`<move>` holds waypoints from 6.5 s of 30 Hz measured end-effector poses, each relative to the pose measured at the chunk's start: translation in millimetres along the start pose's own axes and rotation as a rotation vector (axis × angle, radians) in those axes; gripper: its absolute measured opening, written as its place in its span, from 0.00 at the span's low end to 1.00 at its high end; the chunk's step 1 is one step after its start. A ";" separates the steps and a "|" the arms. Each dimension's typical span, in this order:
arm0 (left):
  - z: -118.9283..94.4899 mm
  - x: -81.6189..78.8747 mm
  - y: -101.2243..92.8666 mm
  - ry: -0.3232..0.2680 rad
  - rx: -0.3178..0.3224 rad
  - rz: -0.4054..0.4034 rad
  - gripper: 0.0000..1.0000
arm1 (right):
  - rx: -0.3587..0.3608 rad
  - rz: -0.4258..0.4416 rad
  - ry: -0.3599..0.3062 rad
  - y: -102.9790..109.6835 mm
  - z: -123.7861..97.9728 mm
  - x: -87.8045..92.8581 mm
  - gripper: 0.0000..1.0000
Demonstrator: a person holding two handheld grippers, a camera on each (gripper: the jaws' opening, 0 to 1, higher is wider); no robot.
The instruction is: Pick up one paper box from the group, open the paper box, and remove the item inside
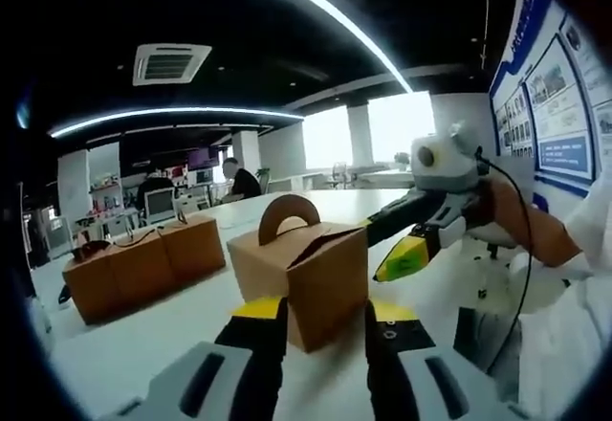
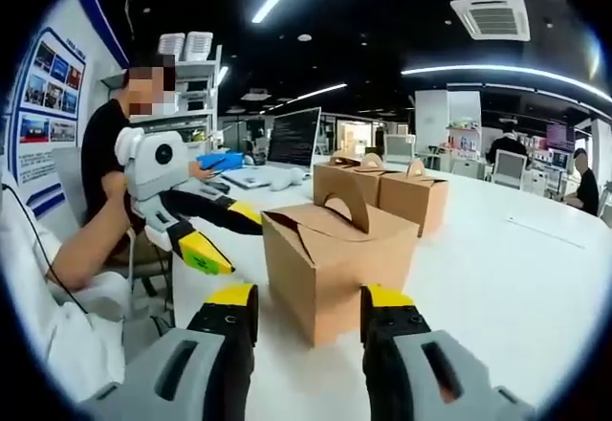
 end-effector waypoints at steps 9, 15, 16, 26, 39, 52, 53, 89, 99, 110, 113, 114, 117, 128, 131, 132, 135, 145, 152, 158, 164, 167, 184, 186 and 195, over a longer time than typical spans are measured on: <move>-0.6 0.1 -4.5 0.003 0.013 0.011 0.32 | 0.004 -0.003 0.002 -4.0 0.9 0.0 0.45; -1.1 0.4 -5.5 0.001 0.016 0.006 0.32 | 0.003 -0.007 0.005 -4.2 0.5 0.1 0.46; -1.2 0.5 -5.6 0.002 0.017 0.005 0.32 | 0.002 -0.007 0.006 -4.2 0.5 0.2 0.46; -8.0 -3.3 4.1 -0.009 -0.010 -0.017 0.32 | 0.003 -0.005 0.014 -5.6 -2.0 0.1 0.44; -22.9 -11.2 18.8 -0.044 -0.073 -0.060 0.34 | 0.010 -0.009 -0.010 -6.3 -16.2 -8.2 0.45; -48.9 -19.7 47.4 -0.102 -0.149 -0.093 0.34 | 0.051 -0.004 -0.050 -10.8 -39.8 -18.5 0.44; -50.3 -20.2 49.7 -0.107 -0.154 -0.095 0.34 | 0.054 -0.003 -0.053 -11.0 -41.2 -19.3 0.44; -87.2 -31.7 67.1 -0.179 -0.240 -0.143 0.34 | 0.138 0.013 -0.149 -37.2 -84.0 -40.5 0.44; -87.5 -34.2 65.7 -0.186 -0.241 -0.144 0.34 | 0.142 0.014 -0.153 -42.4 -84.9 -41.6 0.44; -91.9 -43.8 62.7 -0.220 -0.280 -0.182 0.32 | 0.133 0.011 -0.153 -39.6 -85.0 -41.9 0.44; -92.1 -46.5 61.9 -0.222 -0.299 -0.179 0.33 | 0.137 0.014 -0.157 -41.0 -87.1 -42.6 0.44; -92.4 -48.7 60.4 -0.227 -0.300 -0.189 0.33 | 0.139 0.015 -0.159 -41.2 -87.9 -43.0 0.44; -92.1 -54.5 55.4 -0.236 -0.310 -0.151 0.32 | 0.140 0.016 -0.164 -41.4 -88.7 -43.5 0.43; -80.5 -68.5 38.2 -0.174 -0.330 -0.028 0.31 | 0.141 0.014 -0.165 -39.4 -90.5 -44.0 0.43; -78.9 -71.0 37.7 -0.167 -0.338 -0.015 0.31 | 0.142 0.014 -0.164 -39.5 -90.9 -43.8 0.43; -78.5 -72.2 37.1 -0.167 -0.336 -0.013 0.31 | 0.142 0.014 -0.164 -39.5 -91.1 -43.8 0.43; -77.6 -75.8 34.9 -0.175 -0.328 -0.012 0.30 | 0.142 0.014 -0.165 -38.9 -91.4 -44.3 0.43; -69.6 -81.0 27.5 -0.152 -0.315 0.025 0.29 | 0.143 0.015 -0.165 -38.4 -90.9 -44.5 0.43; -56.2 -83.6 16.0 -0.110 -0.306 0.106 0.29 | 0.137 0.011 -0.163 -36.9 -89.4 -44.6 0.43; -37.9 -78.9 9.0 -0.019 -0.311 0.185 0.28 | 0.136 0.011 -0.163 -37.5 -89.7 -44.5 0.43; -22.3 -74.2 7.1 0.052 -0.314 0.247 0.25 | 0.134 0.011 -0.163 -37.4 -89.5 -44.8 0.43; -16.2 -70.8 7.6 0.084 -0.318 0.267 0.25 | 0.133 0.009 -0.162 -35.7 -88.8 -44.7 0.42; -0.3 -69.2 7.1 0.202 -0.323 0.347 0.22 | 0.127 0.006 -0.156 -33.3 -85.2 -44.2 0.42; 1.6 -70.1 6.0 0.211 -0.324 0.359 0.22 | 0.128 0.007 -0.156 -33.7 -85.1 -44.0 0.42; 10.1 -70.0 3.1 0.252 -0.312 0.408 0.22 | 0.125 0.004 -0.152 -32.1 -82.5 -43.2 0.41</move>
Point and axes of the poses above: the point that each gripper's makers call its tool centre point, and the gripper's own axes: z roughly forward along the fingers, y roughly to its left, x roughly out of its underside, the point moved 4 cm from there along -z, roughly backward along the fingers, and after that the axes turned 9 degrees about y, right-handed, at the moved point
